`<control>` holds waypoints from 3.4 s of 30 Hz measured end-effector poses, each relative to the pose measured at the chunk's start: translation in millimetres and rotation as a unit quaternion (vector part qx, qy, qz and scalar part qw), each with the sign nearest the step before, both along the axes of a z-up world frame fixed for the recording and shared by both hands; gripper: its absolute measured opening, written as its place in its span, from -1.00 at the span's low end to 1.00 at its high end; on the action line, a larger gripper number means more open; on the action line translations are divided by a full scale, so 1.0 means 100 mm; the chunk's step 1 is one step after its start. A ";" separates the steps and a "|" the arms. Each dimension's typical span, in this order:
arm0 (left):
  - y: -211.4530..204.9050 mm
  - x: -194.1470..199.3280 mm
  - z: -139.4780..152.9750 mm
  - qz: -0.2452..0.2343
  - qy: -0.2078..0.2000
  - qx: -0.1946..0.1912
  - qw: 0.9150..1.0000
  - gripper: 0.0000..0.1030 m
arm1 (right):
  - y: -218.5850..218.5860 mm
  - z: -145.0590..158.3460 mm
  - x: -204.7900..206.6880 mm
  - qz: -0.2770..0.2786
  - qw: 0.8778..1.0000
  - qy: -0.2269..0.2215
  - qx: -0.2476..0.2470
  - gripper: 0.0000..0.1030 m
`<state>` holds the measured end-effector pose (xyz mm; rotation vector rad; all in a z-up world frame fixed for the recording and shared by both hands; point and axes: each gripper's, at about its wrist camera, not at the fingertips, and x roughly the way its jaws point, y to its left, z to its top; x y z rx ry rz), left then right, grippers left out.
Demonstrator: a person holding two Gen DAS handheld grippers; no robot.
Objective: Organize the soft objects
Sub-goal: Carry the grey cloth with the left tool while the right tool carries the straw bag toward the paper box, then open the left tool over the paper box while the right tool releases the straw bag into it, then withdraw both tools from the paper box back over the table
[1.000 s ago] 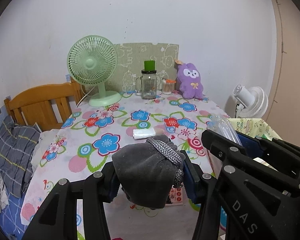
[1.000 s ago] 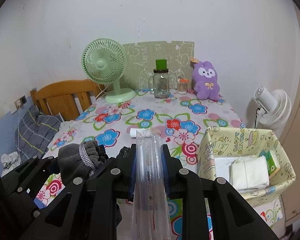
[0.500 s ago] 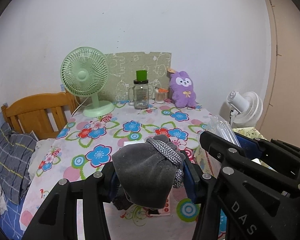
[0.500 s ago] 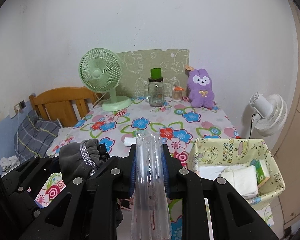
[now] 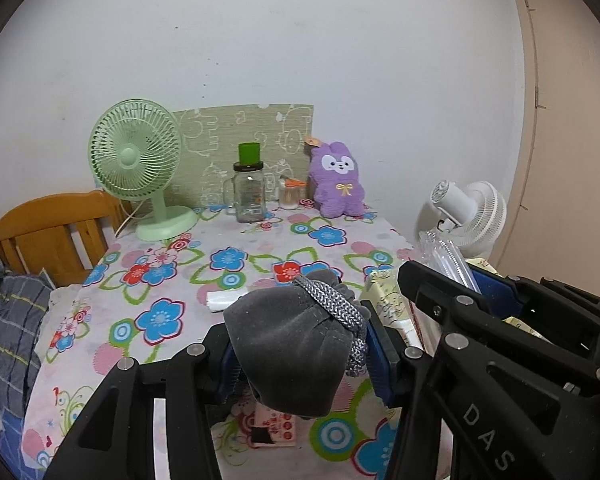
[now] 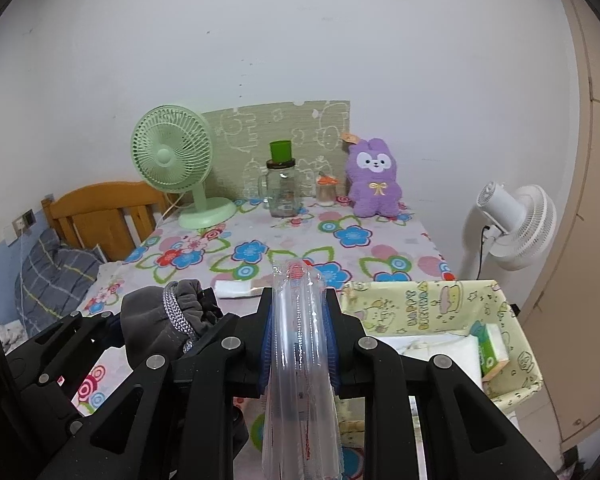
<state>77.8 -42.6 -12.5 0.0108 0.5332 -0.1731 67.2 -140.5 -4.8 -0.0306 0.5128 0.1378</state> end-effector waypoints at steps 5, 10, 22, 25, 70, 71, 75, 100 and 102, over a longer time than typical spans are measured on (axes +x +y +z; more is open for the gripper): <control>-0.13 0.06 0.00 -0.013 0.002 -0.003 1.000 0.04 | -0.12 0.02 0.02 -0.014 1.000 -0.003 0.001 -0.51; -0.27 0.13 -0.01 -0.021 0.005 -0.003 1.000 0.04 | -0.26 0.01 0.07 -0.027 1.000 -0.001 0.002 -0.51; -0.56 0.28 -0.09 -0.037 0.020 -0.006 0.999 0.05 | -0.54 -0.05 0.20 -0.047 0.999 0.007 0.006 -0.51; -0.64 0.32 -0.11 -0.045 0.024 -0.005 0.999 0.05 | -0.62 -0.07 0.24 -0.054 0.998 0.010 0.007 -0.51; -1.41 0.63 -0.56 -0.093 0.105 0.043 0.989 0.52 | -1.39 -0.53 0.53 -0.100 0.992 0.073 0.030 -0.46; -1.42 0.63 -0.56 -0.095 0.105 0.043 0.989 0.53 | -1.39 -0.53 0.53 -0.100 0.992 0.075 0.030 -0.42; -1.43 0.62 -0.55 -0.104 0.106 0.040 0.988 0.67 | -1.41 -0.56 0.55 -0.101 0.990 0.088 0.037 -0.09; -1.11 0.36 -0.26 -0.089 0.059 0.037 0.994 0.97 | -1.13 -0.28 0.31 -0.100 0.993 0.054 0.025 0.63; -1.07 0.33 -0.23 -0.088 0.055 0.036 0.994 0.97 | -1.09 -0.24 0.28 -0.098 0.994 0.050 0.023 0.63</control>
